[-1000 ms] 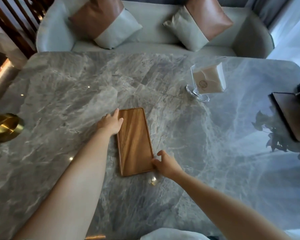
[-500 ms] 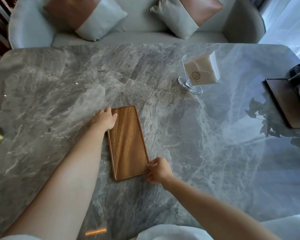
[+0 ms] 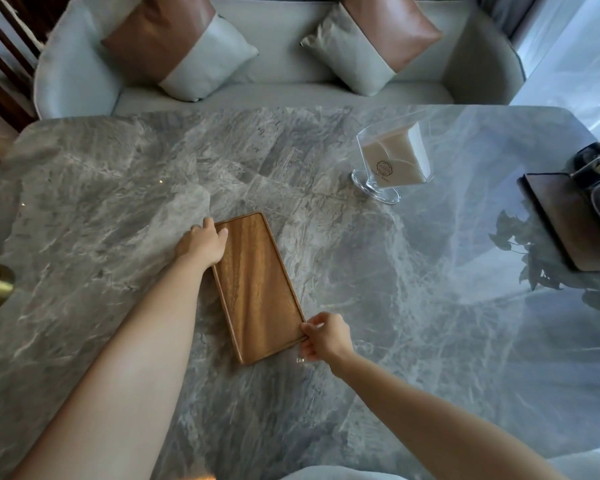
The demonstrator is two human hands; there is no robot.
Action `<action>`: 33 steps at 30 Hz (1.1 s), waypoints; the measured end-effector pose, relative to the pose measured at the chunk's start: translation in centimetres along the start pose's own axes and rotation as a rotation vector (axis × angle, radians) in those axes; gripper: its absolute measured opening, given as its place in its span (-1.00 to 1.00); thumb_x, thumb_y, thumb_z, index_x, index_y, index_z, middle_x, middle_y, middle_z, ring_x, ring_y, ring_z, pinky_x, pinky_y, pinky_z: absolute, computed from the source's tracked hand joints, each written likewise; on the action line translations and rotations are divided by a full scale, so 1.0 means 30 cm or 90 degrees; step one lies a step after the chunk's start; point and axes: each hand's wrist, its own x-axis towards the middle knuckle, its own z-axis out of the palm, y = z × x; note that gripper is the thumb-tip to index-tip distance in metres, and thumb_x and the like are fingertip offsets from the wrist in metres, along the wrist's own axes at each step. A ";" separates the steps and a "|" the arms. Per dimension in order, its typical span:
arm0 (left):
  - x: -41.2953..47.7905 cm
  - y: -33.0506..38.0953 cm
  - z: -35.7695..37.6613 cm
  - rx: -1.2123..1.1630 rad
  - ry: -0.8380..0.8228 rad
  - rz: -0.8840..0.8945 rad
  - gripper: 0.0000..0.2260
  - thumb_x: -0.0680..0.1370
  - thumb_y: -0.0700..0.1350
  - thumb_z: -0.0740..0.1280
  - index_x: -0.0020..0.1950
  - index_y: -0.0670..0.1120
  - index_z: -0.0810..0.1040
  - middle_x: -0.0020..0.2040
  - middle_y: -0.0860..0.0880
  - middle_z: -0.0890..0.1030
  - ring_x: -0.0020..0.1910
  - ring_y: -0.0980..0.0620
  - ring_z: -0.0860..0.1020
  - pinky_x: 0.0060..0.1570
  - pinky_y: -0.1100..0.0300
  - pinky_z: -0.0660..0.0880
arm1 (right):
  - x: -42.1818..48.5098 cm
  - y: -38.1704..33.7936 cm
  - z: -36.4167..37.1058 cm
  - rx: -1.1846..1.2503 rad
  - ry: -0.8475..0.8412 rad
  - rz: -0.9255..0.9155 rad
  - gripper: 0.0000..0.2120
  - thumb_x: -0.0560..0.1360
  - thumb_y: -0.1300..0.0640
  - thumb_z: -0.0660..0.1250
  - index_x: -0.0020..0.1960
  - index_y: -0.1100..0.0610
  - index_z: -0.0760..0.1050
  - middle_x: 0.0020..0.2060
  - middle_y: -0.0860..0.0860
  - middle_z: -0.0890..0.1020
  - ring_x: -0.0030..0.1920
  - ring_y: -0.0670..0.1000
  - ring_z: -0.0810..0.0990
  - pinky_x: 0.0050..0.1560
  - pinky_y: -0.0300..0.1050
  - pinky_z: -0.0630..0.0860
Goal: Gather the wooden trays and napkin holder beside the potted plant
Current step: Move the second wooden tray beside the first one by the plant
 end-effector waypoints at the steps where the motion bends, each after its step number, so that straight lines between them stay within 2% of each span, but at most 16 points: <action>1: 0.001 0.015 -0.014 -0.002 0.008 0.002 -0.55 0.62 0.07 -0.01 0.42 -0.16 0.20 0.35 -0.27 0.39 0.29 -0.28 0.40 0.20 -0.10 0.38 | 0.003 -0.009 -0.018 0.004 0.005 -0.010 -0.82 0.51 0.25 0.26 -0.26 0.15 0.41 -0.51 0.08 0.54 -0.57 -0.02 0.52 -0.50 -0.14 0.56; 4: 0.004 0.079 -0.062 -0.011 0.037 0.014 -0.56 0.62 0.08 -0.01 0.39 -0.17 0.23 0.32 -0.27 0.42 0.27 -0.27 0.42 0.17 -0.08 0.39 | 0.004 -0.044 -0.088 0.020 0.019 -0.047 -0.91 0.51 0.24 0.27 -0.18 0.19 0.44 -0.51 0.09 0.53 -0.54 0.00 0.51 -0.49 -0.18 0.54; 9: 0.000 0.243 -0.163 -0.015 0.083 0.038 -0.56 0.61 0.08 -0.02 0.36 -0.18 0.25 0.29 -0.30 0.45 0.25 -0.29 0.44 0.16 -0.06 0.39 | 0.004 -0.112 -0.249 0.045 0.056 -0.112 -0.85 0.52 0.23 0.27 -0.23 0.17 0.45 -0.50 0.09 0.54 -0.51 0.00 0.51 -0.45 -0.19 0.53; 14: -0.029 0.478 -0.247 -0.051 0.121 0.068 -0.57 0.61 0.08 0.00 0.34 -0.18 0.29 0.28 -0.32 0.47 0.25 -0.29 0.45 0.17 -0.06 0.39 | 0.009 -0.160 -0.463 0.076 0.100 -0.161 -0.80 0.52 0.23 0.27 -0.29 0.15 0.44 -0.49 0.08 0.53 -0.52 -0.01 0.50 -0.54 -0.26 0.46; 19: -0.076 0.758 -0.300 -0.052 0.142 0.113 -0.56 0.62 0.07 0.00 0.36 -0.19 0.27 0.31 -0.34 0.44 0.26 -0.30 0.43 0.18 -0.08 0.38 | 0.021 -0.182 -0.708 0.124 0.159 -0.194 -0.78 0.49 0.25 0.30 -0.33 0.16 0.45 -0.51 0.10 0.53 -0.54 0.00 0.49 -0.56 -0.23 0.43; 26: -0.104 1.135 -0.268 -0.061 0.138 0.182 -0.56 0.61 0.07 0.02 0.32 -0.21 0.31 0.30 -0.35 0.46 0.27 -0.31 0.44 0.20 -0.07 0.39 | 0.056 -0.136 -1.038 0.150 0.217 -0.221 -0.81 0.48 0.24 0.31 -0.31 0.17 0.50 -0.50 0.07 0.56 -0.60 -0.10 0.50 -0.58 -0.29 0.44; 33: -0.121 1.481 -0.135 -0.027 0.089 0.240 -0.55 0.62 0.07 0.00 0.37 -0.19 0.27 0.30 -0.33 0.46 0.27 -0.29 0.44 0.18 -0.06 0.39 | 0.152 -0.020 -1.300 0.163 0.279 -0.171 -0.79 0.48 0.22 0.31 -0.34 0.16 0.48 -0.50 0.07 0.56 -0.56 -0.05 0.51 -0.55 -0.24 0.47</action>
